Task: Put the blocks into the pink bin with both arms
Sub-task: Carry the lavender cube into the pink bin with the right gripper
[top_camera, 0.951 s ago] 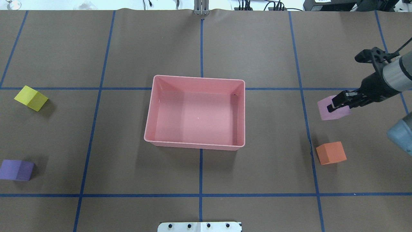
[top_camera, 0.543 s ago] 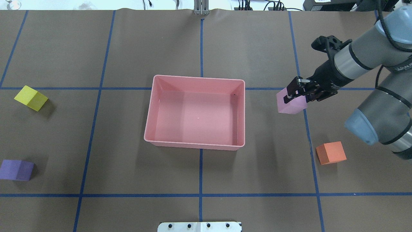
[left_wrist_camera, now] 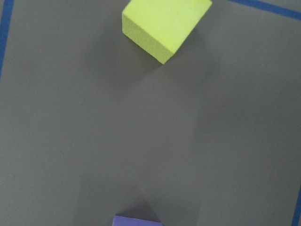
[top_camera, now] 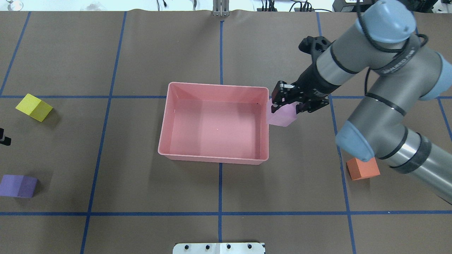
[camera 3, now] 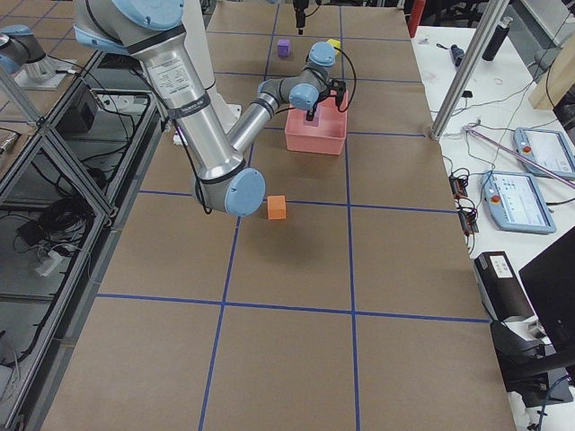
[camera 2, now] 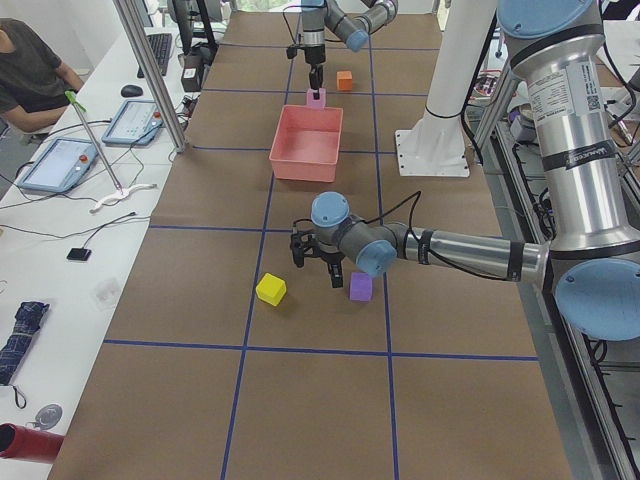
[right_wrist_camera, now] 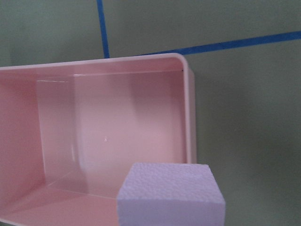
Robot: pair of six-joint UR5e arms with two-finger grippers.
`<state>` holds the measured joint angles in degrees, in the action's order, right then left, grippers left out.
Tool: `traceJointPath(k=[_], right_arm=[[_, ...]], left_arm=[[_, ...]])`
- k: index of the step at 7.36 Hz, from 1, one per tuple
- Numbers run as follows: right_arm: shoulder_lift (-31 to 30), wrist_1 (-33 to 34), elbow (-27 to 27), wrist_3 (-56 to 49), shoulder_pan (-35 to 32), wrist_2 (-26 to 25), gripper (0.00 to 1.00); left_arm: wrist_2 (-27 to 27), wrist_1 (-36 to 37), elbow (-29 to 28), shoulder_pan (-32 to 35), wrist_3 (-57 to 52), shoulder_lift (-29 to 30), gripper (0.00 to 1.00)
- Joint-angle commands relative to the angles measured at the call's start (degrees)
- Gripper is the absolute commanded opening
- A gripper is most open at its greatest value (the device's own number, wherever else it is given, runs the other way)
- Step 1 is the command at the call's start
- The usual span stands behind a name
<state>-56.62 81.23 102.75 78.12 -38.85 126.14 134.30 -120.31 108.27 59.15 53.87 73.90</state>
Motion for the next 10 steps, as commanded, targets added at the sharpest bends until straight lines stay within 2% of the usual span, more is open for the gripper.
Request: traceJointPath(k=[1, 3, 6, 7, 8, 9, 10], right_arm=[[1.69, -0.02, -1.93, 3.18, 3.16, -4.32, 0.00], [2.73, -0.19, -4.04, 3.36, 4.39, -6.78, 0.00], [2.92, -0.37, -5.80, 2.57, 4.93, -7.49, 0.00], [2.92, -0.37, -6.07, 2.57, 4.93, -7.58, 0.05], [2.92, -0.37, -6.07, 2.74, 4.93, -7.66, 0.61], [3.18, -0.37, -5.98, 3.27, 4.93, -10.36, 0.99], [3.18, -0.37, -6.07, 3.27, 5.36, -11.17, 0.99]], left_arm=[[-0.44, -2.46, 0.09, -1.84, 0.88, -3.04, 1.00], [-0.71, -2.48, -0.08, -5.26, 2.54, -4.29, 1.00], [-2.19, -2.48, -1.22, -9.40, 2.65, -2.02, 1.00], [-3.24, -2.48, -2.09, -11.06, 2.30, -1.22, 1.00], [-4.91, -2.56, -2.45, -11.69, 1.51, -1.39, 1.00], [-5.19, -2.65, -2.98, -12.04, 1.50, -1.48, 1.00], [-5.54, -2.74, -2.89, -12.05, 1.07, -1.74, 1.00]])
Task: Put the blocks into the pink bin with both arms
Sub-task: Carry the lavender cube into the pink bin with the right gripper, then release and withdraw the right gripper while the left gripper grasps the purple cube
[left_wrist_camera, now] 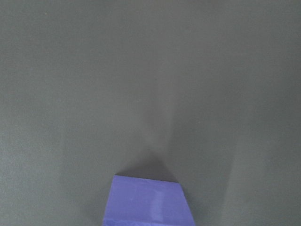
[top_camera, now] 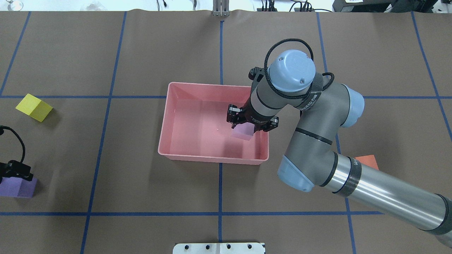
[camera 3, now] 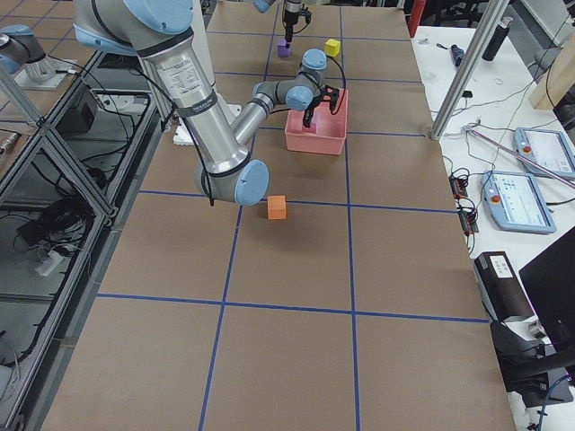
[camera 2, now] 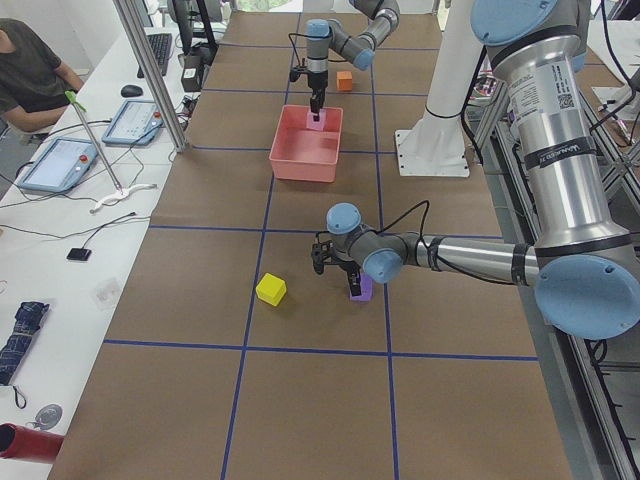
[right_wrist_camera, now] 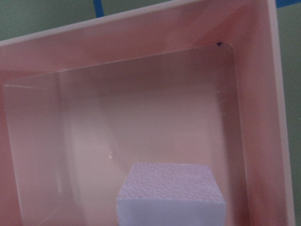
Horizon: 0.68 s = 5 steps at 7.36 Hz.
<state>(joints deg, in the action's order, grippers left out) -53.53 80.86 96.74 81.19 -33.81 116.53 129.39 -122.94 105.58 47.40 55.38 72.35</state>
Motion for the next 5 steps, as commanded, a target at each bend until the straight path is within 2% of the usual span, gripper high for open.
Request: traceJointPath(k=[1, 2, 3, 4, 5], right_arm=[[0.18, 0.00, 0.29, 0.20, 0.32, -1.48, 0.99], [0.09, 0.09, 1.16, 0.11, 0.32, -1.31, 0.99], [-1.13, 0.44, 5.08, 0.11, -0.90, -1.04, 0.99], [-5.92, 0.44, 11.21, 0.11, -4.30, 0.26, 0.99], [-12.41, 0.26, 15.02, -0.15, -10.34, 6.19, 0.97]], left_arm=[[-0.63, -0.02, -0.20, -0.29, -1.50, -0.45, 1.00], [-0.54, -0.11, -0.11, -0.29, -1.33, -0.45, 0.85], [-0.54, -0.02, -0.28, -0.38, -1.42, -0.54, 0.47], [-0.54, -0.02, -0.55, -0.38, -1.42, -0.45, 0.12], [-0.45, -0.02, 0.06, -0.29, -1.24, 0.33, 0.00]])
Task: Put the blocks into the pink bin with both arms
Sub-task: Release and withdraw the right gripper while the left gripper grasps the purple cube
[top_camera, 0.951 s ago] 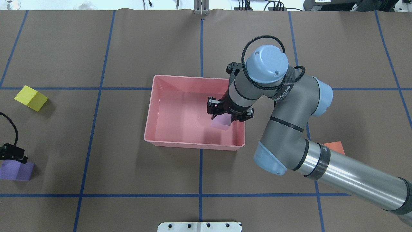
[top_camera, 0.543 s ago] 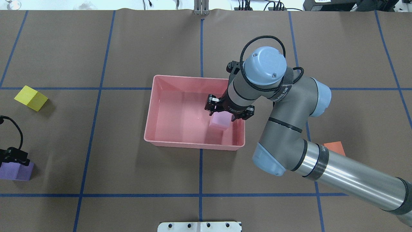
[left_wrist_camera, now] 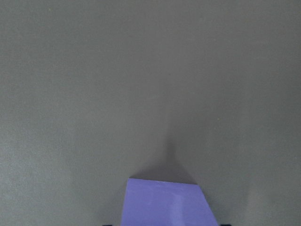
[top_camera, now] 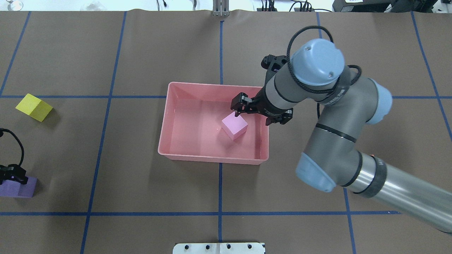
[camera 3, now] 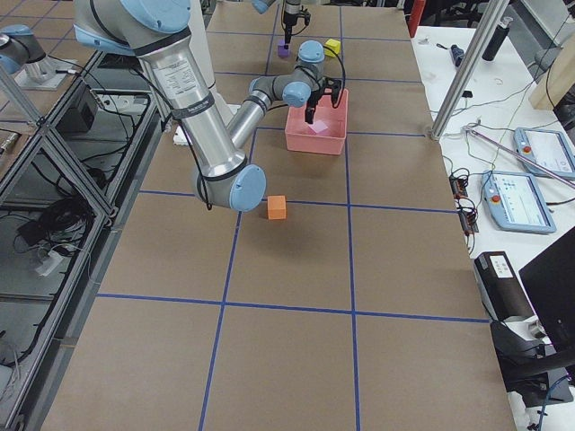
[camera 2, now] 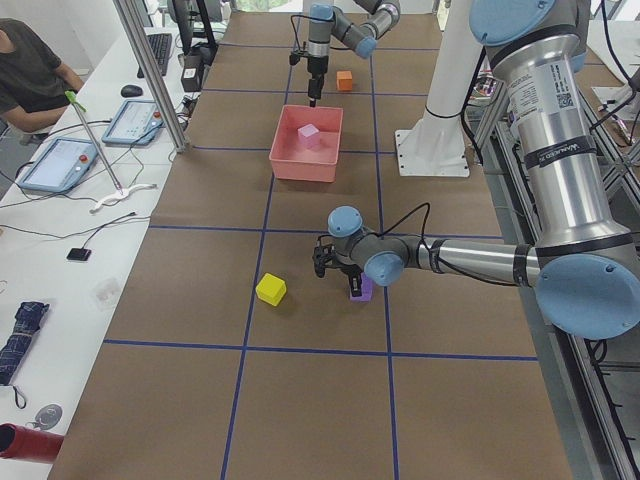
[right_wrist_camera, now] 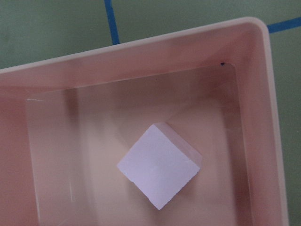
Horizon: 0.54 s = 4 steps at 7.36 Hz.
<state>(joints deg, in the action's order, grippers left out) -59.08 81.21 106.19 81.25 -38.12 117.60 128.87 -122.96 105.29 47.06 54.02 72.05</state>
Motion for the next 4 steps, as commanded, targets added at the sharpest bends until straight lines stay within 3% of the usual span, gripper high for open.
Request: traceJointPath(k=[1, 3, 4], right_arm=[[-14.41, -0.70, 8.04, -4.30, -11.65, 10.23, 0.94], [-26.46, -3.40, 8.42, -17.99, -13.91, 11.25, 0.98], [-31.49, -6.47, 8.42, -21.01, -14.00, 10.81, 0.98]], left_arm=[[1.37, 0.17, 0.62, 0.13, 0.64, 2.90, 0.00], [6.55, 0.79, 3.52, 3.10, 6.48, 8.50, 0.00], [6.74, 6.36, 3.61, 4.34, 10.88, 16.73, 0.00]])
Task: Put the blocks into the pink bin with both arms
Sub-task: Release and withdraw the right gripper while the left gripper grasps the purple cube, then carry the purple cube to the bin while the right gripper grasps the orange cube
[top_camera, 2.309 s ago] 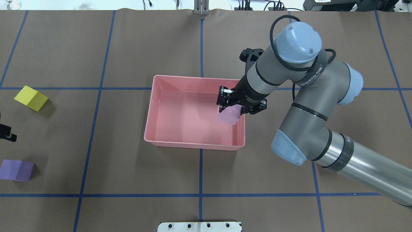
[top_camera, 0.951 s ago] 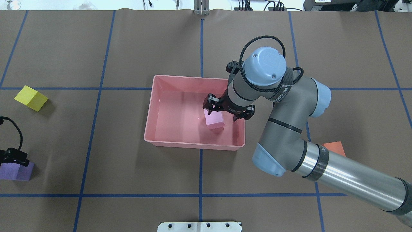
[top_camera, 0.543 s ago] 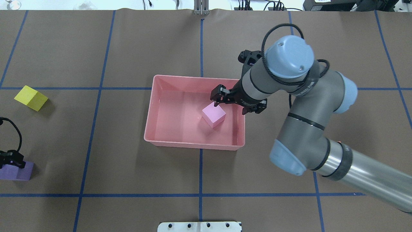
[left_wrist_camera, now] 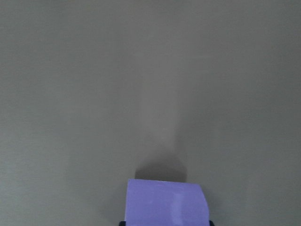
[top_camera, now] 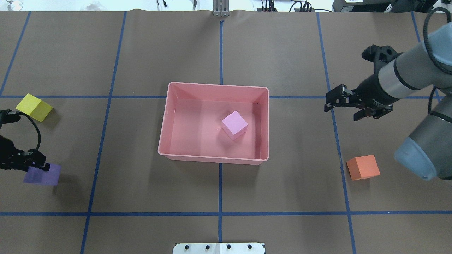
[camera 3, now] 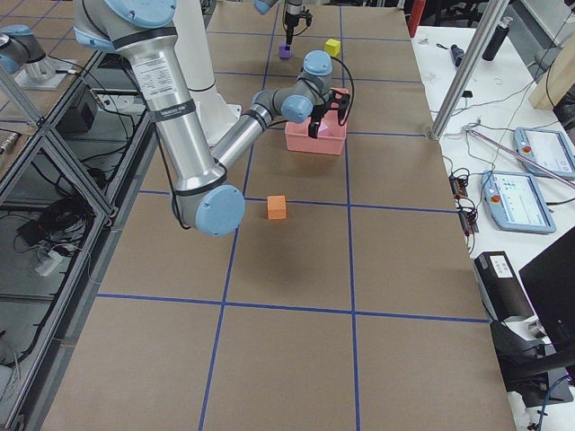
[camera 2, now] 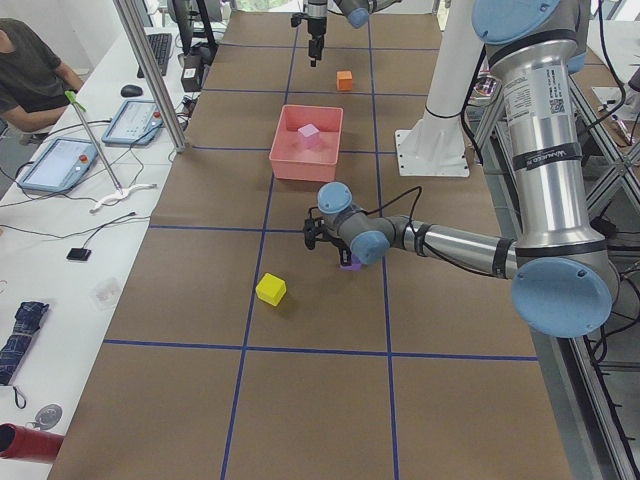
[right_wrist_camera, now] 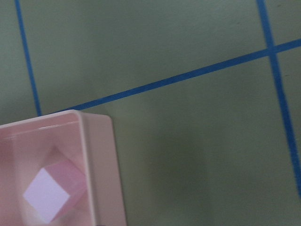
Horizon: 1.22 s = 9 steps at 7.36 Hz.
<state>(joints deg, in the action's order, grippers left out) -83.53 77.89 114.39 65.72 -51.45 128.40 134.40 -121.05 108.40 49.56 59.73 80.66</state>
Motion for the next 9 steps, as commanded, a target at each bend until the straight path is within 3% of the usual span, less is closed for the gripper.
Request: traceJointPath(k=[1, 2, 3, 6, 8, 9], right_arm=[[-9.26, -4.31, 0.31, -6.38, -0.59, -0.34, 0.98], [-11.64, -5.19, 0.31, -10.31, -0.41, -0.69, 0.98], [-12.10, -5.38, -0.13, -11.82, 0.72, -1.57, 0.99], [-11.57, -7.21, -1.62, -11.31, 8.00, -3.76, 0.99], [-12.01, -7.31, -2.59, -11.31, 10.30, -5.17, 0.99], [-12.10, -7.31, -3.03, -11.31, 11.01, -5.96, 0.99]], left_arm=[[1.22, 13.73, 0.58, 2.38, 7.05, 18.38, 0.00], [1.13, 22.18, 0.58, 2.56, 9.94, 26.74, 0.00], [1.13, 25.48, -0.12, 2.47, 12.32, 32.22, 0.00], [0.69, 25.16, -7.65, -0.58, 22.59, 44.98, 0.00], [-0.62, 25.16, -11.45, -2.18, 25.42, 49.40, 0.00], [-3.85, 25.16, -11.64, -4.62, 26.31, 49.94, 0.00]])
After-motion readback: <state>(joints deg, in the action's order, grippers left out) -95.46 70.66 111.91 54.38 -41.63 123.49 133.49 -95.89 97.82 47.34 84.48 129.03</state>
